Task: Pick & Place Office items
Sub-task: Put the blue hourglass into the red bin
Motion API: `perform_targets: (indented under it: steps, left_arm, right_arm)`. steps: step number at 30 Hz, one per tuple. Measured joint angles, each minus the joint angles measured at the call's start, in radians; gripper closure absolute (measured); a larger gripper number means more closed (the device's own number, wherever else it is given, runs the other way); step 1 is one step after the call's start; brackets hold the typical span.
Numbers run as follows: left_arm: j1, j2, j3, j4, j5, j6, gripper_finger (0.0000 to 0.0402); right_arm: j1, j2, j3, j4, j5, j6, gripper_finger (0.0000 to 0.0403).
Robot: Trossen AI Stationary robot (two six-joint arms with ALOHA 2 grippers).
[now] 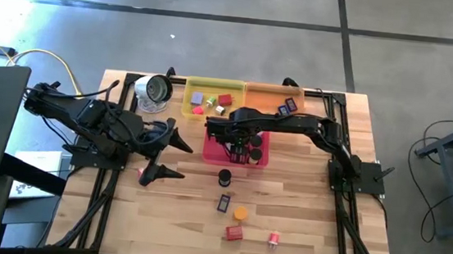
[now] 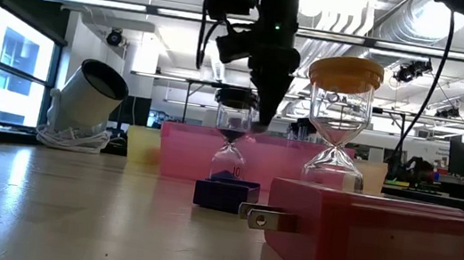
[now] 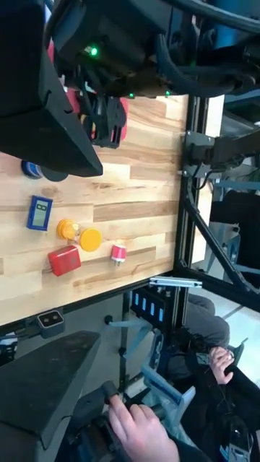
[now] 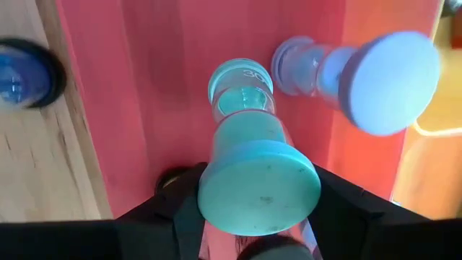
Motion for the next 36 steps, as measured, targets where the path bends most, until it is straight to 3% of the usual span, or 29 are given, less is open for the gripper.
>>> perform_targets:
  steps: [14, 36]
  left_arm:
    - [0.0, 0.0, 0.0, -0.007, 0.0, -0.006, 0.0043]
    - [-0.038, 0.0, 0.0, -0.026, -0.001, -0.008, 0.0043]
  right_arm:
    - [-0.005, 0.0, 0.0, 0.032, -0.055, -0.019, 0.0197]
    - [0.0, 0.0, 0.0, 0.054, -0.032, 0.018, 0.0132]
